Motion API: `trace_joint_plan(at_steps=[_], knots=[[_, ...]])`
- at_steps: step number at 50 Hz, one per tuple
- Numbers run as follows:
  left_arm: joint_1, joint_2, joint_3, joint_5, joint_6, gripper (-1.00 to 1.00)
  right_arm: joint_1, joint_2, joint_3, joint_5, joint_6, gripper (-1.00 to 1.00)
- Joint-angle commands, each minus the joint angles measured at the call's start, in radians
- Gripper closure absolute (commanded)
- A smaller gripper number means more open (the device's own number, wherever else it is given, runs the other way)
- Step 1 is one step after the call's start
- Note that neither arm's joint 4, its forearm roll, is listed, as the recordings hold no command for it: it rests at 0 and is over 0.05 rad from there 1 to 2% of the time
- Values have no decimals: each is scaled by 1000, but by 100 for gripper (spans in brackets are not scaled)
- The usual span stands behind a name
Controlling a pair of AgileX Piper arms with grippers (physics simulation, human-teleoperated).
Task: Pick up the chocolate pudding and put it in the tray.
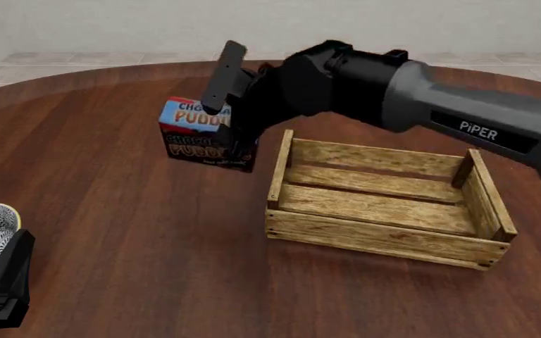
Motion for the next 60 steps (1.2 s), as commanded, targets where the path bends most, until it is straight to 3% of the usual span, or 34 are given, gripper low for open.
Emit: trace_joint_plan(at_steps=[1, 21, 34, 43, 60], knots=[[0, 0, 0, 0, 0, -100, -25, -118, 24, 65, -47, 100], [0, 0, 0, 0, 0, -100, -164, -320, 180, 79, -114, 100], [0, 0, 0, 0, 0, -100, -228, -423, 322, 34, -122, 100], [0, 0, 0, 0, 0, -100, -285, -442, 387, -4, -141, 100], [0, 0, 0, 0, 0, -100, -304, -439, 460, -39, -131, 100]])
